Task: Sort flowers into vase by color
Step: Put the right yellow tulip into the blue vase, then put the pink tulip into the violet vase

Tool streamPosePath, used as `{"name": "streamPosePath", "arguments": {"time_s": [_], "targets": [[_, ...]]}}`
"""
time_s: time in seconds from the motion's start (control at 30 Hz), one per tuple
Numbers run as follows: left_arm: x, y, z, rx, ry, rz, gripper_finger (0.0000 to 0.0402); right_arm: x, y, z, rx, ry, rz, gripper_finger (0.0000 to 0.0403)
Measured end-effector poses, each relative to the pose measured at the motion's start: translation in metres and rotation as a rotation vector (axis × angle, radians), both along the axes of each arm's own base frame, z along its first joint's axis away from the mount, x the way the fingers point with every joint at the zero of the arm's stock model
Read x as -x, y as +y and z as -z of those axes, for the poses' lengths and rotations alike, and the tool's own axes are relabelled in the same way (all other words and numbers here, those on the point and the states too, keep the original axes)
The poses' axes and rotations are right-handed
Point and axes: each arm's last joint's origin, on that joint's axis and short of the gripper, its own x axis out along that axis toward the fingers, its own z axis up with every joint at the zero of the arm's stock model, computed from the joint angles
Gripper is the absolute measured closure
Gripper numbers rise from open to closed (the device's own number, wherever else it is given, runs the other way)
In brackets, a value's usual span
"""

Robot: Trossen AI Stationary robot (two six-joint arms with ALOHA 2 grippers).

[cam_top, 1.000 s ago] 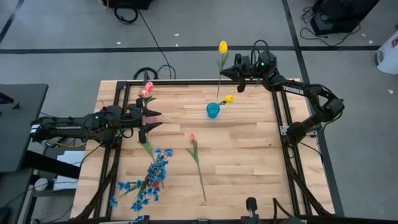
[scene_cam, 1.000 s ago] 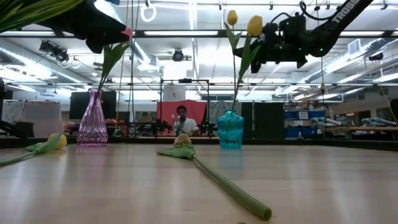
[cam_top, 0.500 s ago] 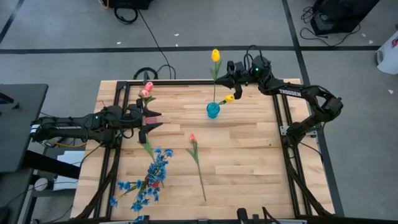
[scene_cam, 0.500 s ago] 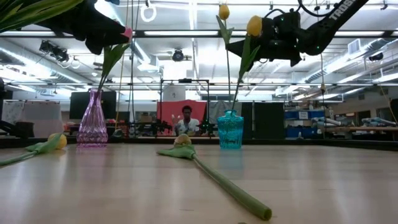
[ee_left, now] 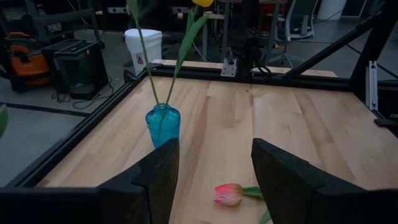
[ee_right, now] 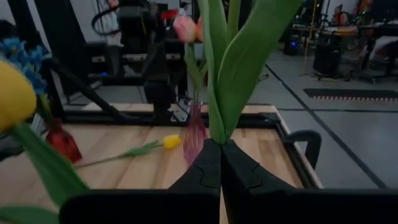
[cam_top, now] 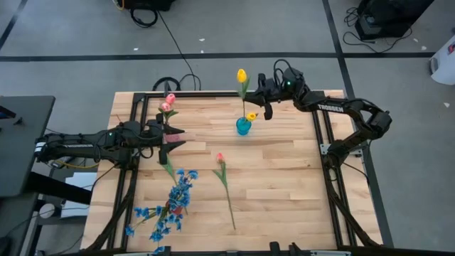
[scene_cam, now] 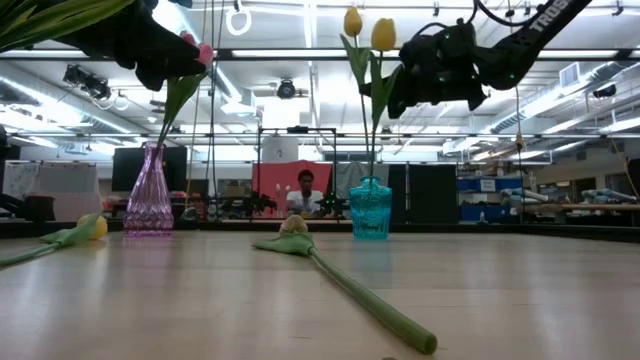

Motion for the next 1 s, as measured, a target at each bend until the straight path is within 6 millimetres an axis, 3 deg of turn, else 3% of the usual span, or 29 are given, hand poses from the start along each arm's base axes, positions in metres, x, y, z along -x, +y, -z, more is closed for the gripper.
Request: {"name": "streamPosePath", "arguments": {"time_s": [0.2, 0.53, 0.73, 0.87, 1.0], "targets": [[0.000, 0.000, 0.000, 0.000, 0.000, 0.000, 0.0194, 0.004, 0.003, 0.014, -0.027, 0.036, 0.027, 0.0388], [0.000, 0.000, 0.001, 0.001, 0.008, 0.000, 0.0194, 0.010, 0.001, 0.025, -0.068, 0.115, 0.051, 0.0313], [0.000, 0.000, 0.001, 0.000, 0.012, 0.000, 0.0194, 0.023, -0.002, 0.029, -0.113, 0.208, 0.092, 0.0301], [0.000, 0.000, 0.001, 0.000, 0.013, -0.001, 0.0194, 0.030, 0.006, 0.026, -0.137, 0.383, 0.219, 0.0302], [0.000, 0.000, 0.001, -0.003, 0.014, -0.001, 0.0194, 0.023, 0.032, 0.032, -0.171, 0.616, 0.372, 0.0302]]}}
